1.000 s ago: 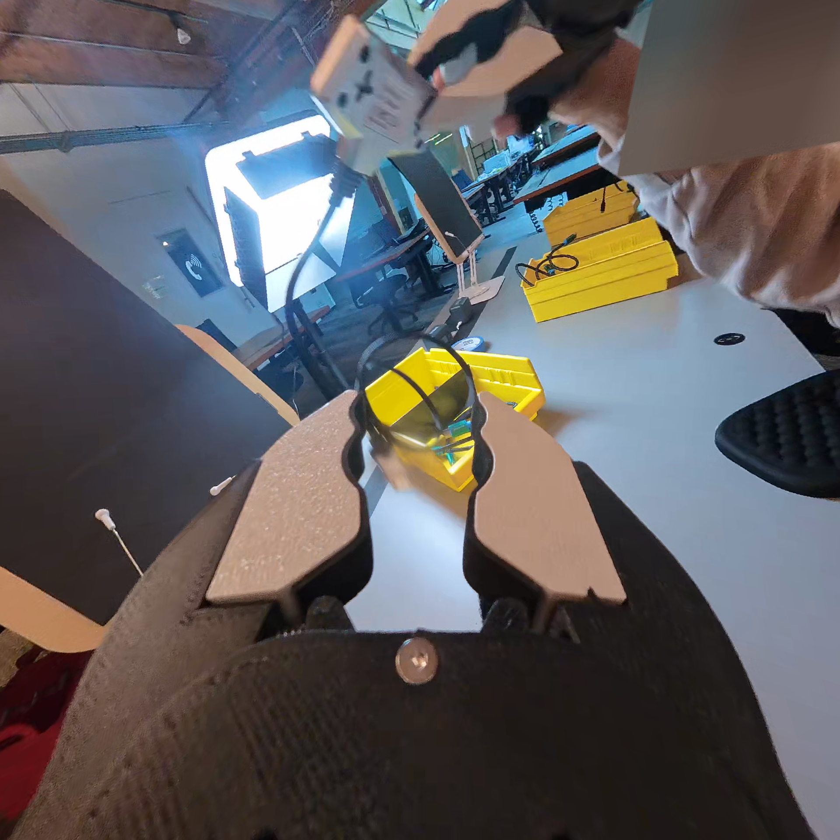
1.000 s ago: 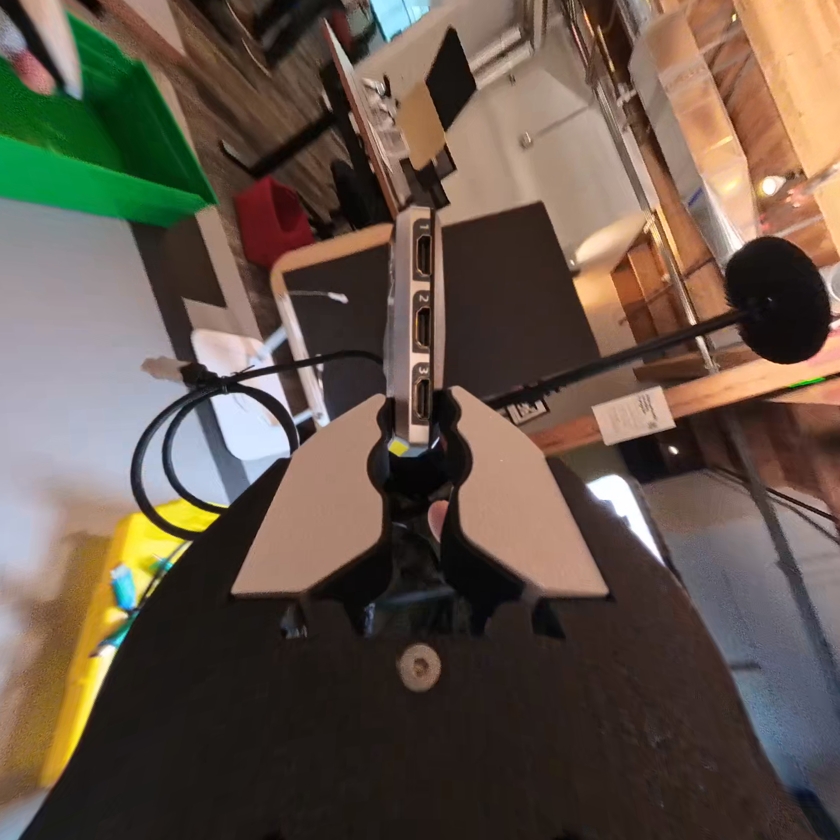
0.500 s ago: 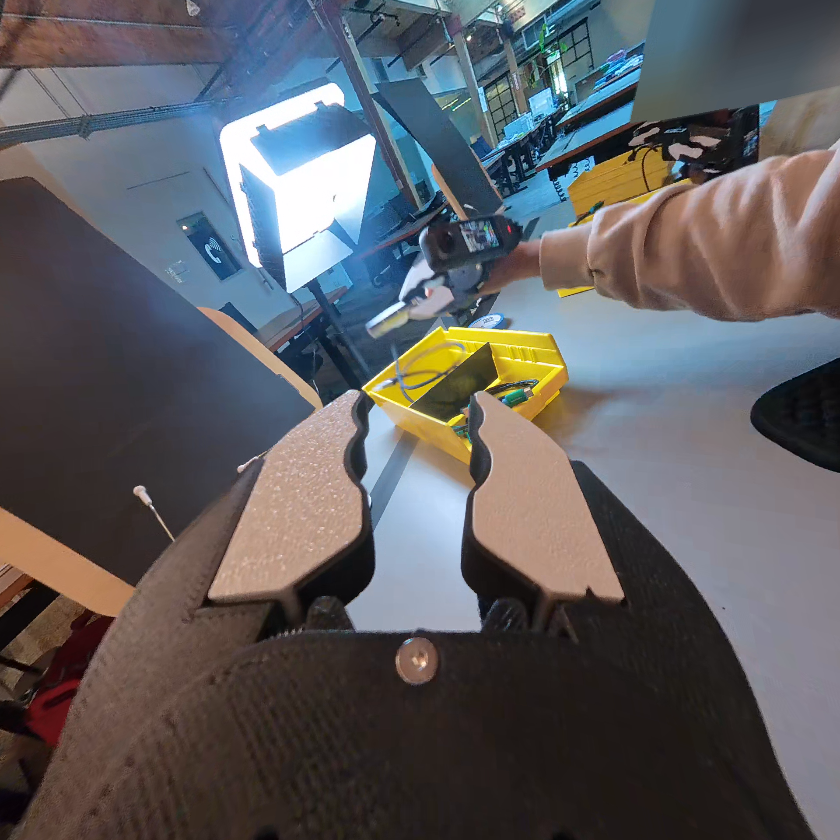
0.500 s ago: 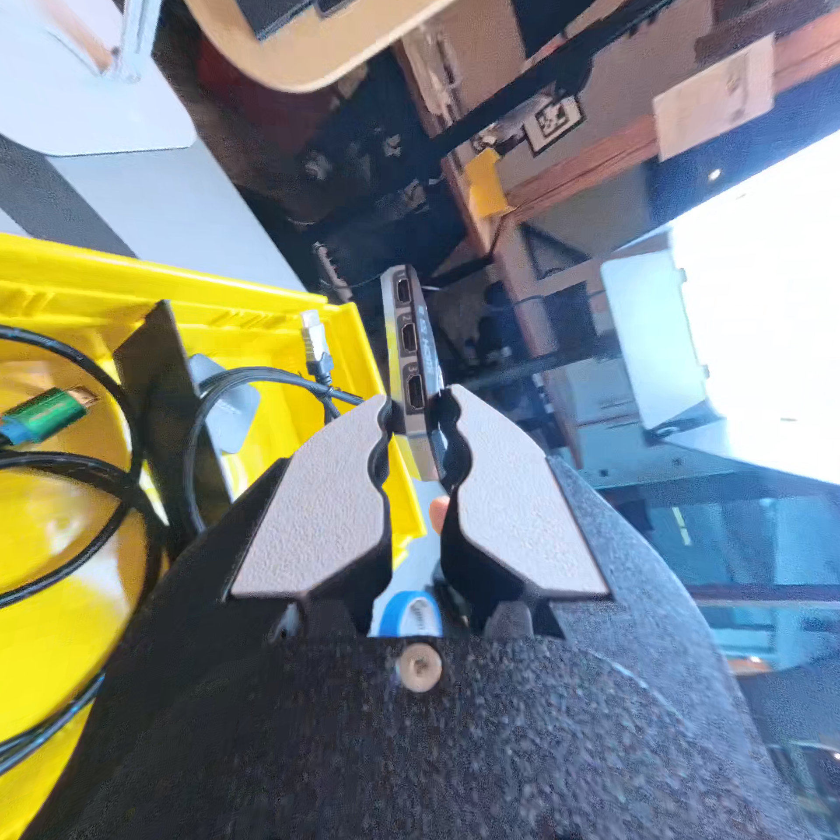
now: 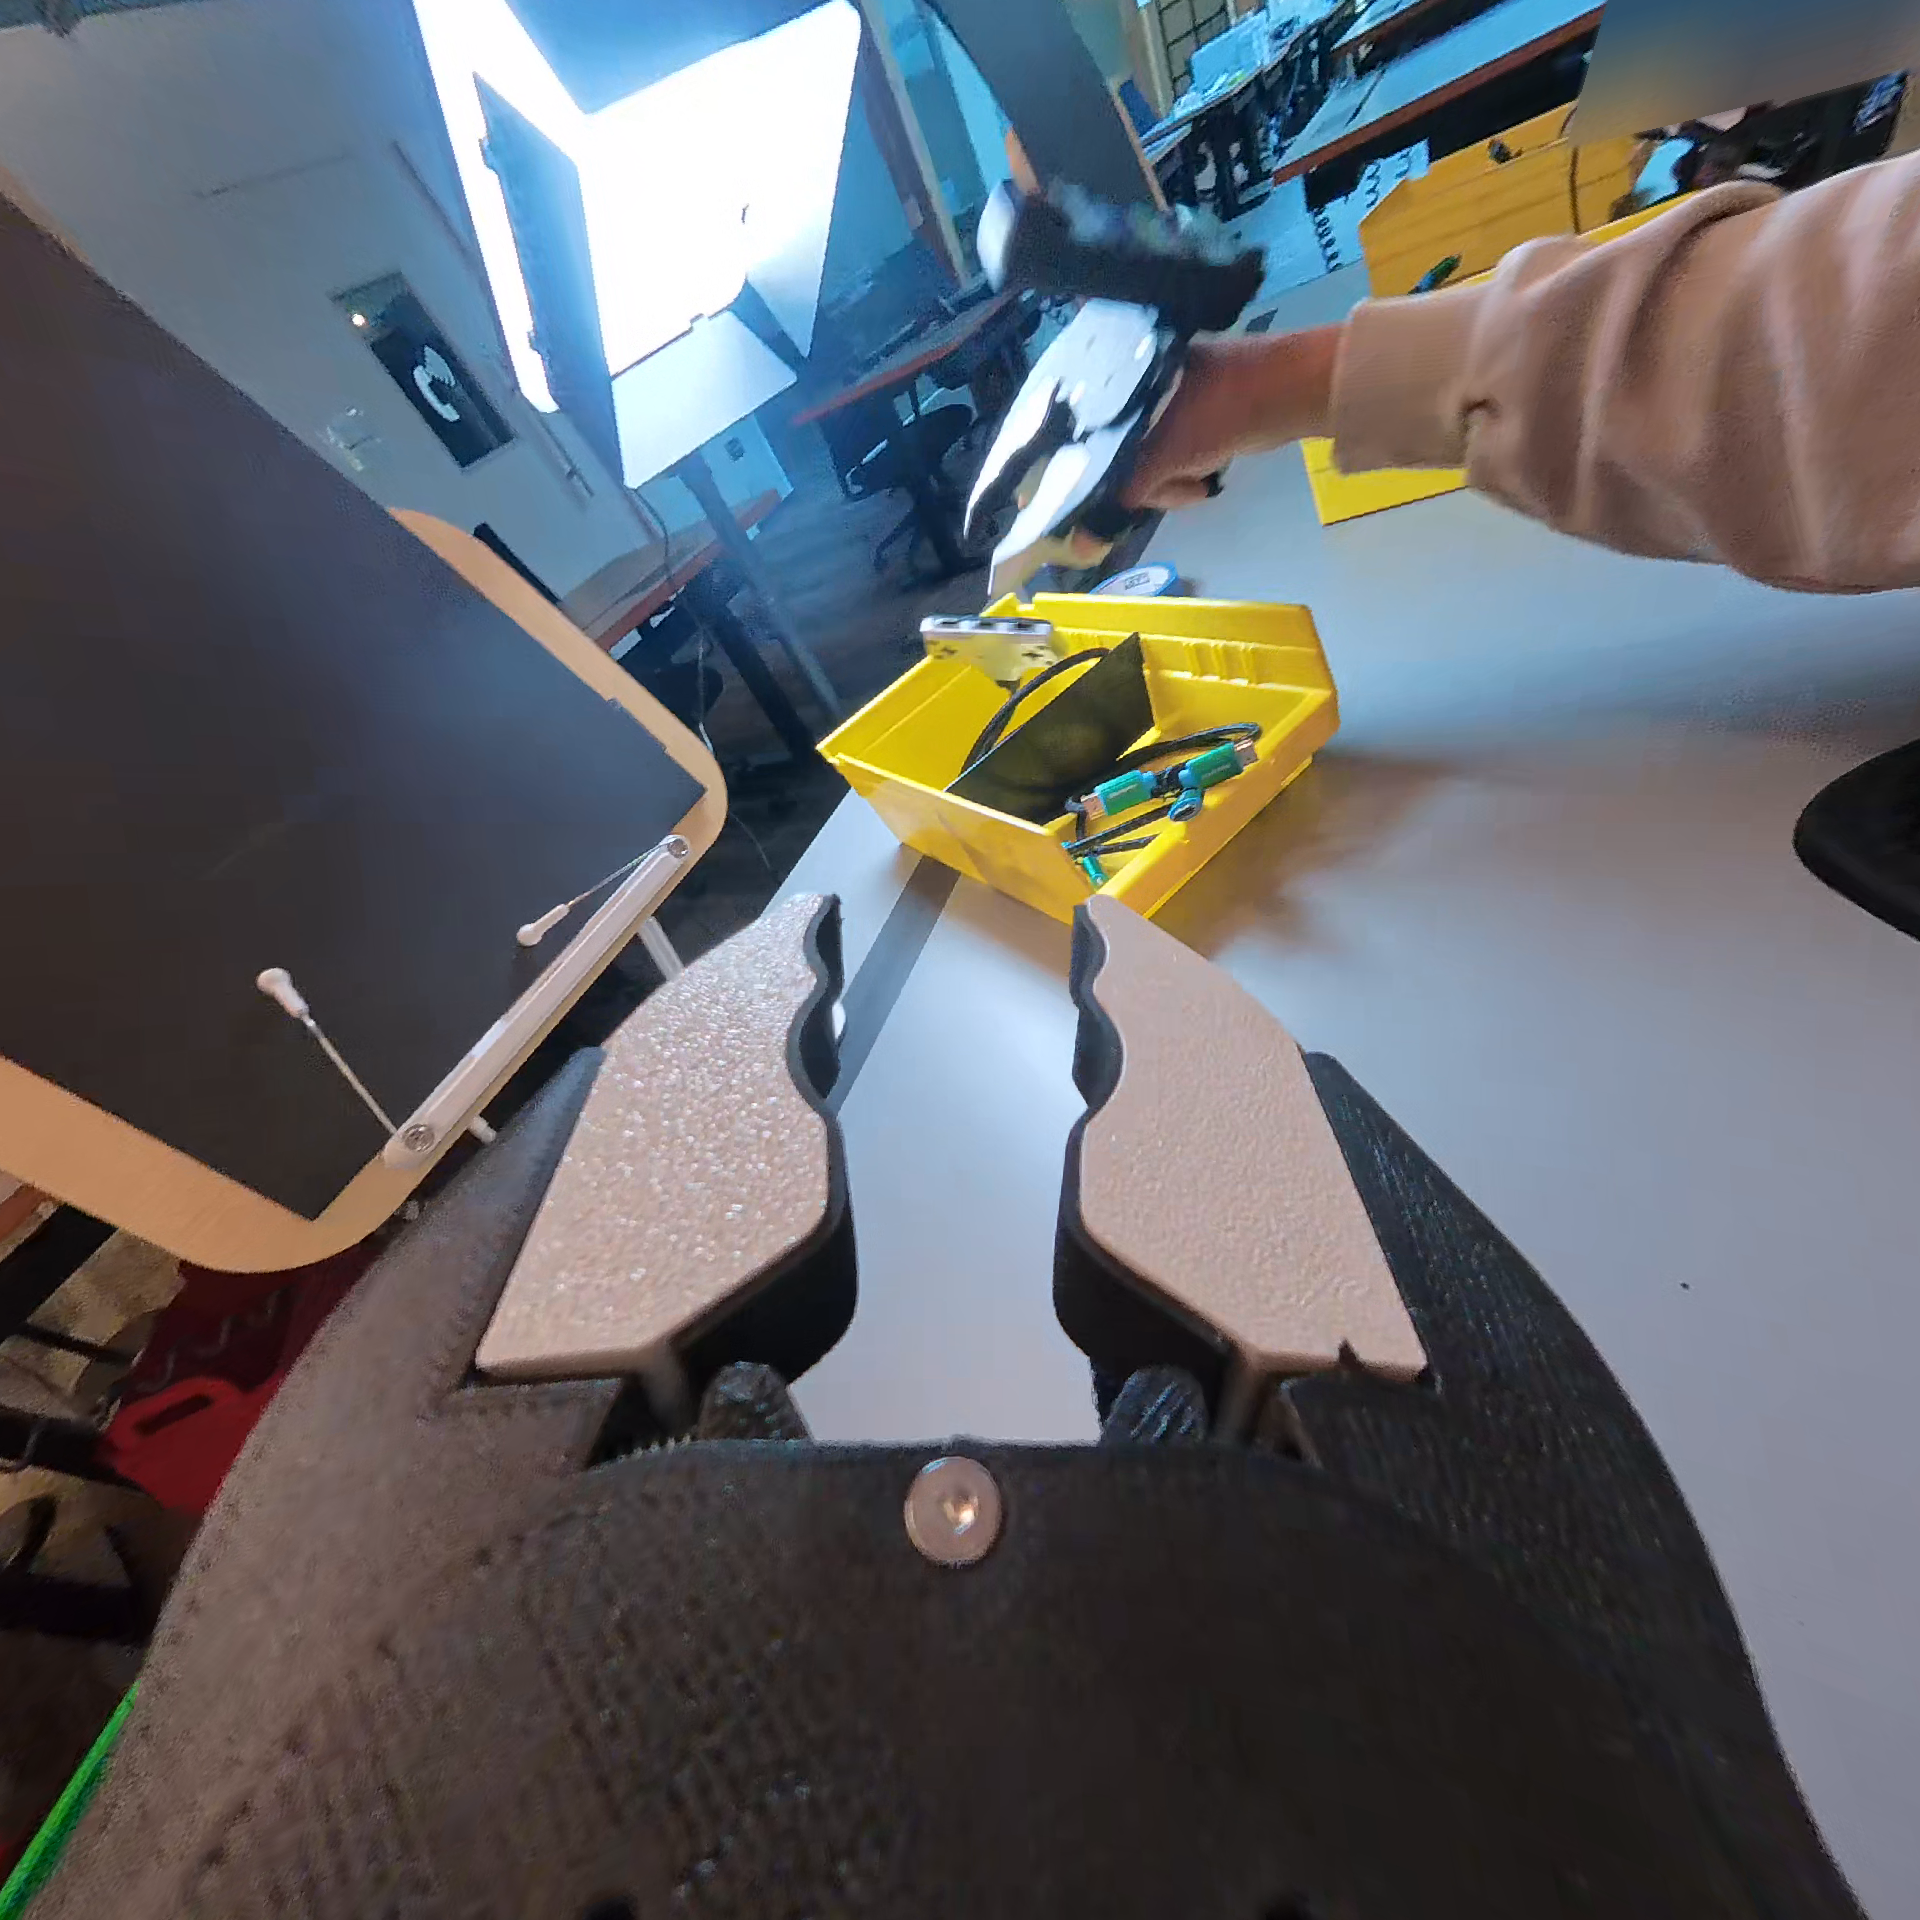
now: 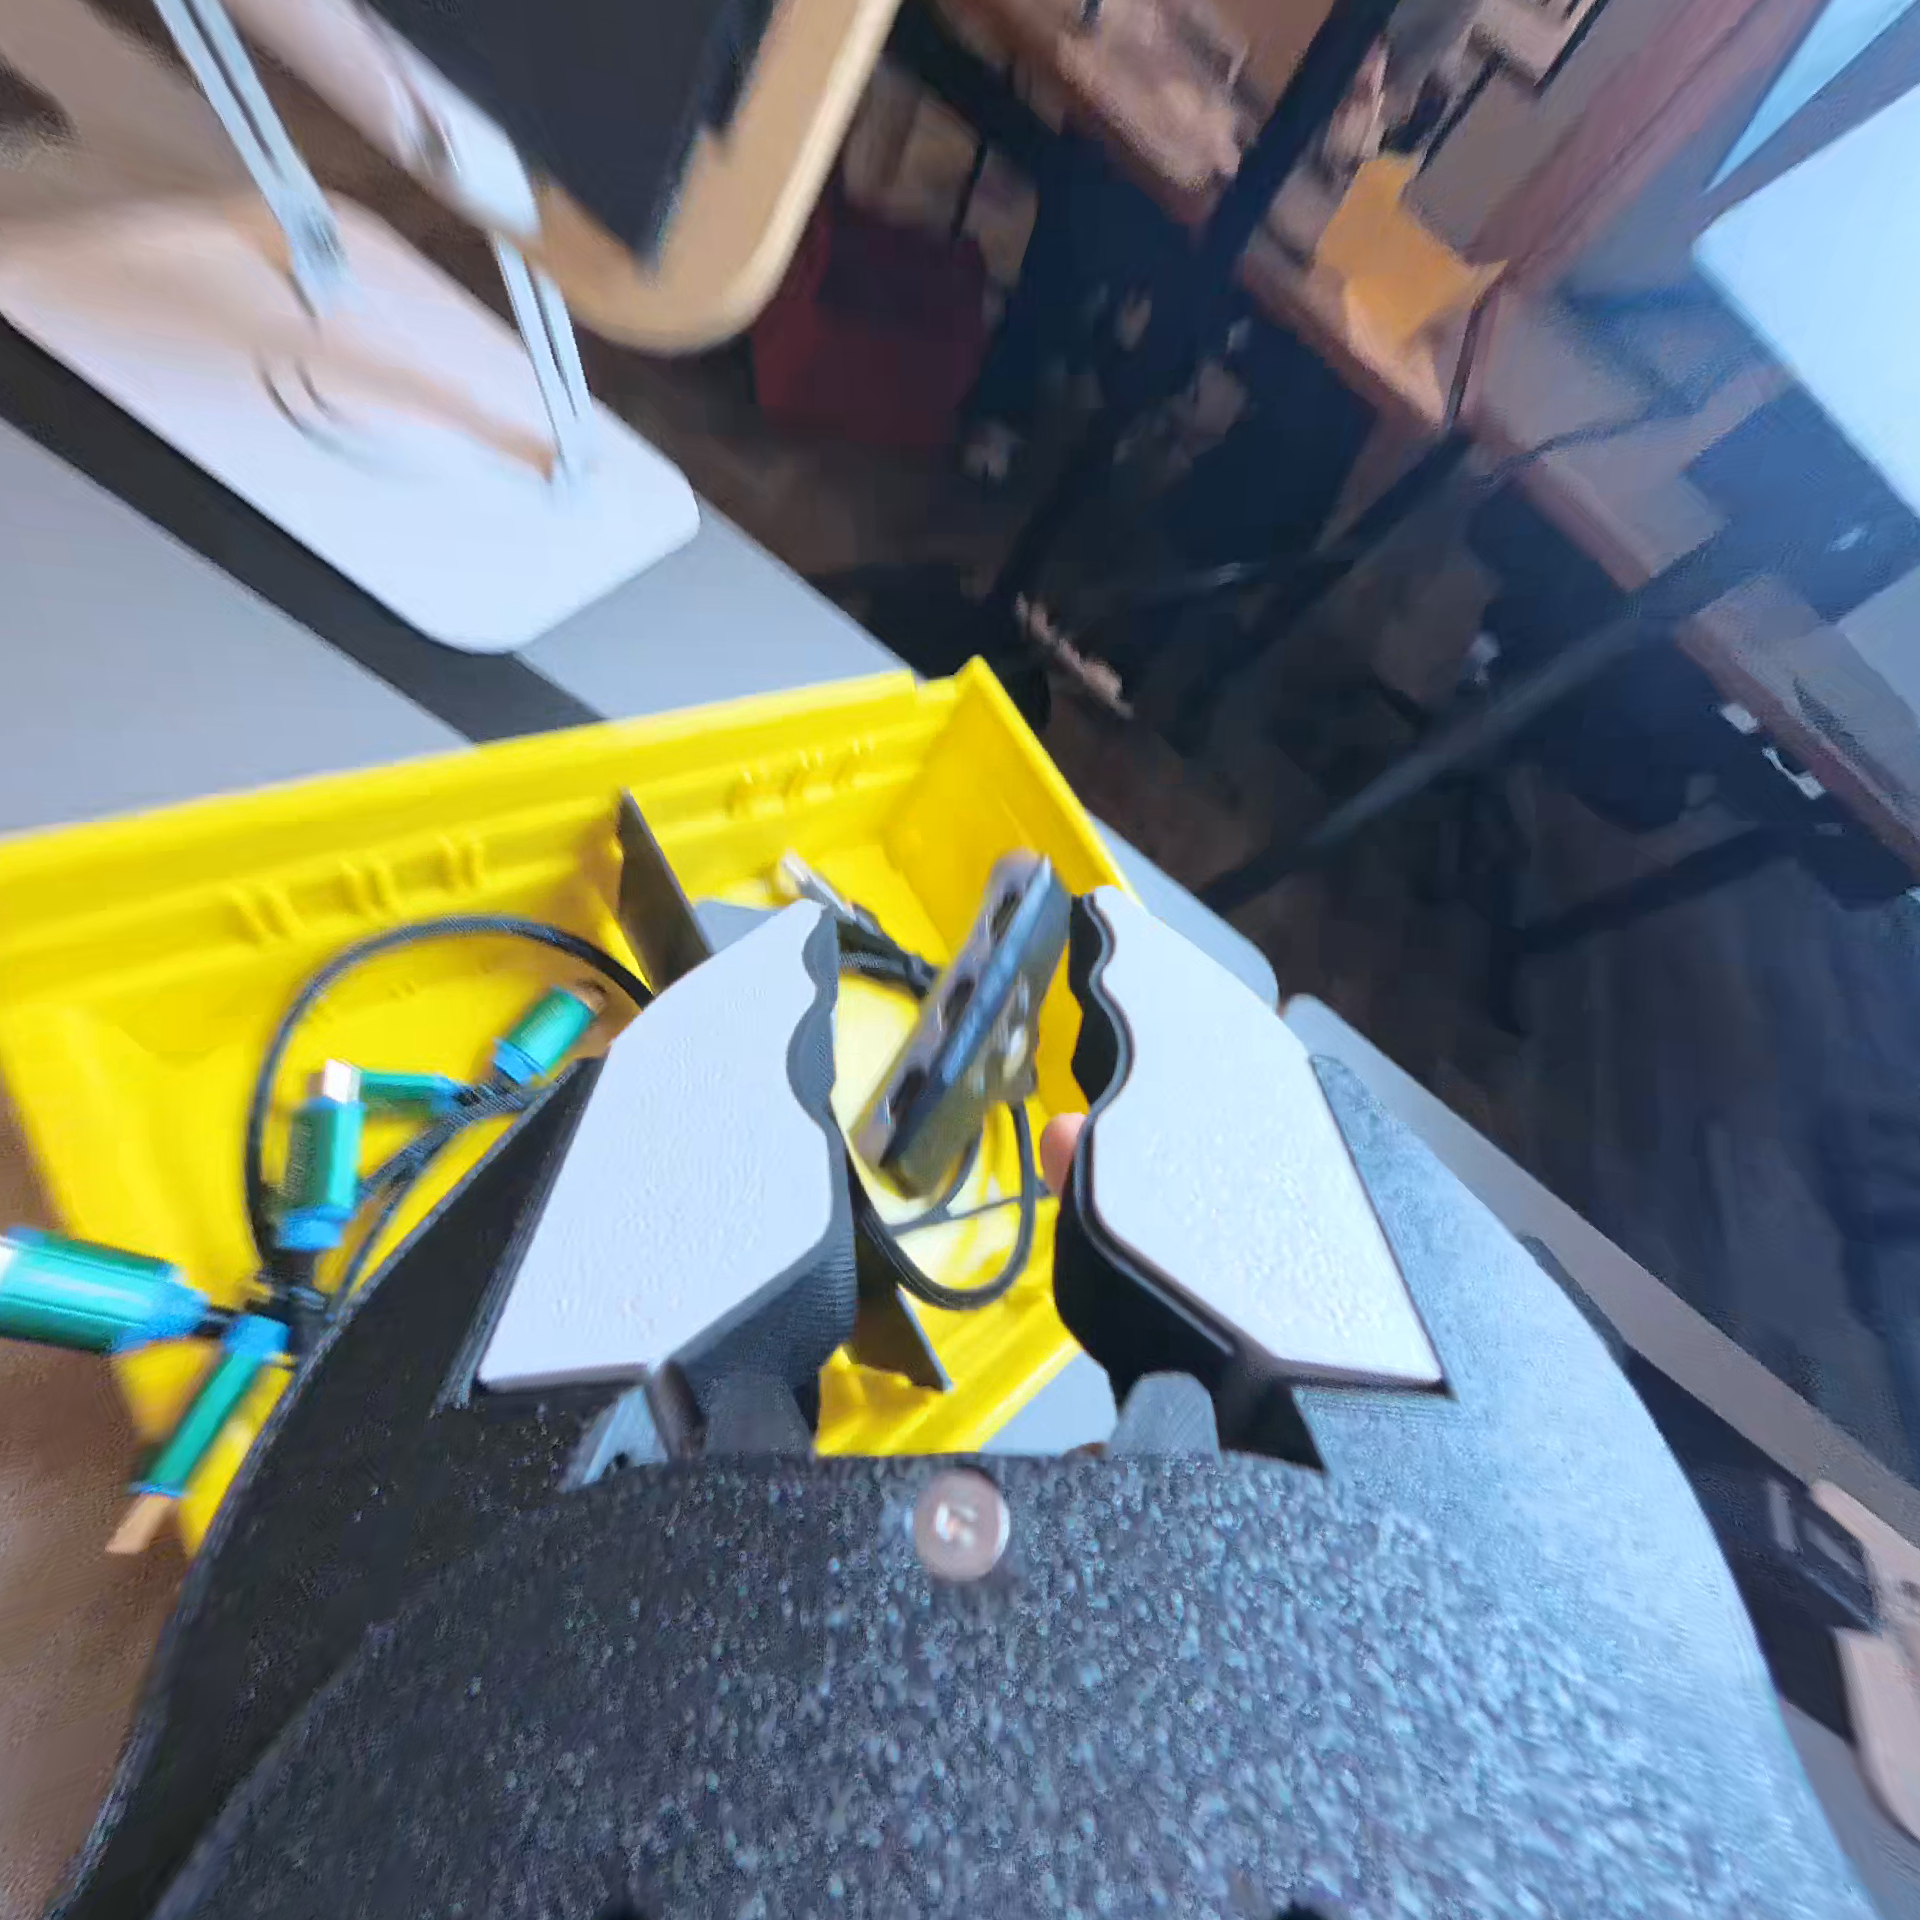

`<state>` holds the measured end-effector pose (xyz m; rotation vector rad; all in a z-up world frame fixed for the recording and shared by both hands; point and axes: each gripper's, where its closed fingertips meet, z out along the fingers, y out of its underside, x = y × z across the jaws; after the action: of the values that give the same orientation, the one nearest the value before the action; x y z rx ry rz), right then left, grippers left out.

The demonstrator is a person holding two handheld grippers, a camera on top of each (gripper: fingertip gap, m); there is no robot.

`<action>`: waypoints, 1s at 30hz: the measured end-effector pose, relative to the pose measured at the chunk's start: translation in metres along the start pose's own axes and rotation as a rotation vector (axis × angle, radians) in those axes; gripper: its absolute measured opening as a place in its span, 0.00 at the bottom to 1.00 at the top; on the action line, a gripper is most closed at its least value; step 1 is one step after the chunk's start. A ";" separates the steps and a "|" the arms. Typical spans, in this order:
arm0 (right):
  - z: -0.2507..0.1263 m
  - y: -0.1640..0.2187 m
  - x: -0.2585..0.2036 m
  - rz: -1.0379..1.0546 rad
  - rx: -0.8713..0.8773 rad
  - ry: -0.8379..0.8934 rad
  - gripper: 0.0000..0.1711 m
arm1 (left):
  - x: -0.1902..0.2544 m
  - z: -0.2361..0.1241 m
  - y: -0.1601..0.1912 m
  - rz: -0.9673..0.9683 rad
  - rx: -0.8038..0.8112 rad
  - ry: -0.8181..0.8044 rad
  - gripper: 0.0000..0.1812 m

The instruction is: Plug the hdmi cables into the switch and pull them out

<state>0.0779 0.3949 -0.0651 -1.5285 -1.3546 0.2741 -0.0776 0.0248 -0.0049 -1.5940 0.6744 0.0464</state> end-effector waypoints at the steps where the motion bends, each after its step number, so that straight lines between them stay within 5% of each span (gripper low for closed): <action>1: -0.015 -0.017 -0.003 0.046 0.085 -0.010 0.25 | -0.003 -0.001 0.001 -0.003 -0.005 -0.010 0.23; 8: -0.108 -0.097 -0.068 0.444 0.604 -0.104 0.21 | -0.029 -0.009 0.024 -0.024 -0.104 -0.104 0.26; 15: -0.064 -0.065 -0.118 0.373 0.452 -0.098 0.21 | -0.080 -0.087 0.054 -0.017 -0.286 -0.309 0.27; 23: -0.074 -0.063 -0.111 0.320 0.438 -0.113 0.19 | -0.033 -0.170 0.227 -0.271 -1.061 0.000 0.28; 28: -0.081 -0.053 -0.094 0.282 0.397 -0.044 0.19 | -0.018 -0.166 0.292 -0.385 -1.251 0.104 0.28; 30: -0.083 -0.050 -0.085 0.290 0.397 -0.011 0.19 | -0.024 -0.156 0.301 -0.324 -1.246 0.101 0.15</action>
<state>0.0800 0.2723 -0.0260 -1.3791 -1.0079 0.6916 -0.2864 -0.1048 -0.2399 -2.9031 0.4429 0.1701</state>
